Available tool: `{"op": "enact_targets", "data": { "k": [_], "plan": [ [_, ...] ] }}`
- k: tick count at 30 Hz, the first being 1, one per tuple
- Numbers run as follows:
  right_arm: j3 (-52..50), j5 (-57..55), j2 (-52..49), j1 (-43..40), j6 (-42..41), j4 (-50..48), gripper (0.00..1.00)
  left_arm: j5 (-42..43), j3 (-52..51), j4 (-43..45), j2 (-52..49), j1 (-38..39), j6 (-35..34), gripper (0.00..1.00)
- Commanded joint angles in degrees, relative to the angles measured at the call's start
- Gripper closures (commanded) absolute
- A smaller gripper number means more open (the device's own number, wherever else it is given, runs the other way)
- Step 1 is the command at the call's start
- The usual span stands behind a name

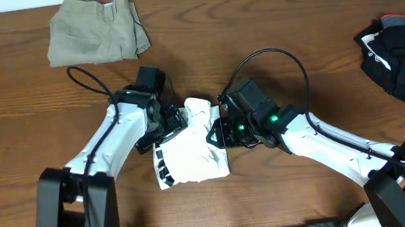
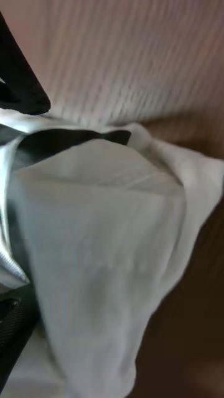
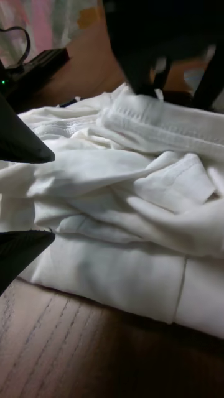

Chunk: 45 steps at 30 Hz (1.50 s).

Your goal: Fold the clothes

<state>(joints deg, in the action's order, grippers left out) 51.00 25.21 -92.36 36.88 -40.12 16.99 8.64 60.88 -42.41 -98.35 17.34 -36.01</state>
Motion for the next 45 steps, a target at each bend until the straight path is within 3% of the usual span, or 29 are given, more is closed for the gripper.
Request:
{"op": "enact_targets", "data": {
  "k": [1,23,34,36,39,45],
  "plan": [
    [0.7,-1.0,-0.2,0.3,-0.3,0.4,0.66,1.2,-0.4,0.8,-2.1,-0.3,0.4,0.11],
    [6.2,-7.5,-2.7,2.2,-2.2,2.5,0.64,3.4,-0.4,1.0,-2.7,-0.3,3.0,0.11],
    [6.2,-6.4,-7.7,2.5,-3.8,2.6,0.69,3.4,-0.4,1.0,-2.7,-0.3,3.4,0.11],
    [6.5,-6.4,-7.7,2.5,-3.8,2.7,0.75,3.3,-0.4,1.0,-2.7,-0.3,3.5,0.11],
    [7.0,-7.5,-7.7,2.5,-3.5,3.7,0.99,3.3,-0.4,1.0,-2.7,-0.3,3.5,0.11],
    [8.8,-10.8,-7.7,2.5,-3.5,7.8,0.99,3.1,-0.4,1.0,-2.7,-0.3,3.5,0.11]
  ]
}}
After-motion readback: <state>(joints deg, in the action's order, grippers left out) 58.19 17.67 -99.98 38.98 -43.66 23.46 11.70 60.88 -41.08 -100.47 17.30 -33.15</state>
